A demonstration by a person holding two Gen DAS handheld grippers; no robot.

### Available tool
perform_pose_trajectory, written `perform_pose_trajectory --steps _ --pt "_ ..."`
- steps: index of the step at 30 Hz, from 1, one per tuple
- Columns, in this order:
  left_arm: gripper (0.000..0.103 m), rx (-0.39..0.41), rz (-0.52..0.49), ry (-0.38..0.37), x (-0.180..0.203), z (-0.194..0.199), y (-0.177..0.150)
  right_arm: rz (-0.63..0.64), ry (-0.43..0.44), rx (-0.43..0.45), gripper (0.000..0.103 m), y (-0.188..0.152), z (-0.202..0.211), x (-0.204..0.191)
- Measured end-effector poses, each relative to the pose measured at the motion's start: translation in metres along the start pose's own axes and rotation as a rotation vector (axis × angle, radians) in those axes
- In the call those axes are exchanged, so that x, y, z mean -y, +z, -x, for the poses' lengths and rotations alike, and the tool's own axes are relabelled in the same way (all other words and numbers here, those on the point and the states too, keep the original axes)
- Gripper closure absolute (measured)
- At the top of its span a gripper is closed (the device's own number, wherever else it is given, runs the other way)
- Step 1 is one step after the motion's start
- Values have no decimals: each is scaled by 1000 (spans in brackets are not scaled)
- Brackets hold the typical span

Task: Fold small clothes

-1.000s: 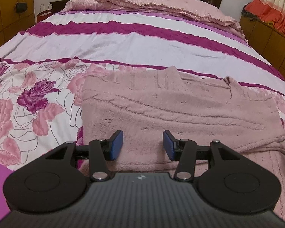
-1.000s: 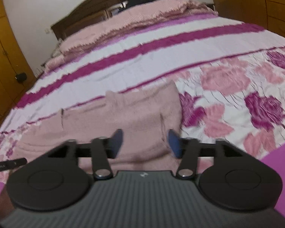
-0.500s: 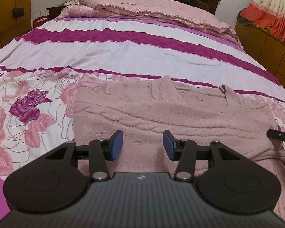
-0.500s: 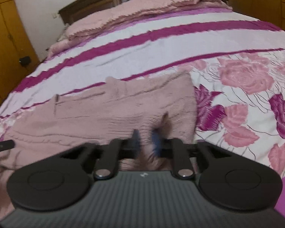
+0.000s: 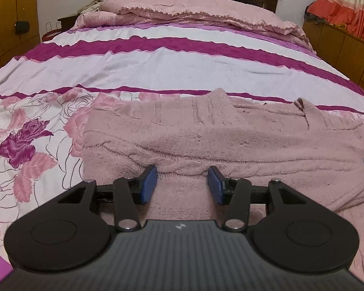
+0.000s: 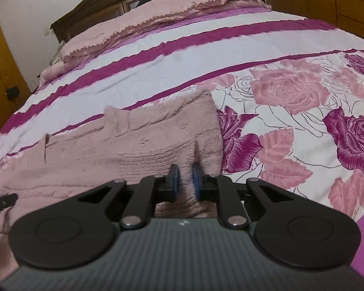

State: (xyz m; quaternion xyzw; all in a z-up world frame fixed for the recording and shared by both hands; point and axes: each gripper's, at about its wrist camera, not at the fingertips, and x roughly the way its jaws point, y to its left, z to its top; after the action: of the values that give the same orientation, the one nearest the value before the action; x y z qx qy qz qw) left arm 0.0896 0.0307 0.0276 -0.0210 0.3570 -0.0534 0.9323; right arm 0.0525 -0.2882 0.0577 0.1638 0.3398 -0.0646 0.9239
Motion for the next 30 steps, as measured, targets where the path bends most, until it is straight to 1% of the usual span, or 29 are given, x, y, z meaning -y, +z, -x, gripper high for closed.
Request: perform_pose_trajectory --steps 2,5,8,9,10,13,17,20,25,30 --pt "48 0 3 -4 -2 3 0 -2 0 1 85 0 5 -1" --pt "48 -4 -4 1 -2 16 1 12 1 -4 78 1 20 -7" --pt "48 2 -4 6 -4 37 -1 53 29 9 65 -1 43 -14" --pt "48 6 6 5 -5 45 -3 63 47 16 58 -2 52 -16" --pt "48 9 19 5 -6 53 -4 68 65 20 56 -3 59 -17" --pt "48 14 45 -4 -9 77 -10 87 122 17 56 -7 82 -21" --pt "48 24 27 6 -7 111 -18 119 183 9 56 -14 112 -29" --pt "48 28 11 7 -5 136 -25 163 198 6 56 -20 131 -36" --pt "47 34 17 3 -4 171 -39 223 217 4 56 -33 158 -41" --pt "46 20 -21 2 -1 200 -60 285 221 -13 56 -48 176 -44"
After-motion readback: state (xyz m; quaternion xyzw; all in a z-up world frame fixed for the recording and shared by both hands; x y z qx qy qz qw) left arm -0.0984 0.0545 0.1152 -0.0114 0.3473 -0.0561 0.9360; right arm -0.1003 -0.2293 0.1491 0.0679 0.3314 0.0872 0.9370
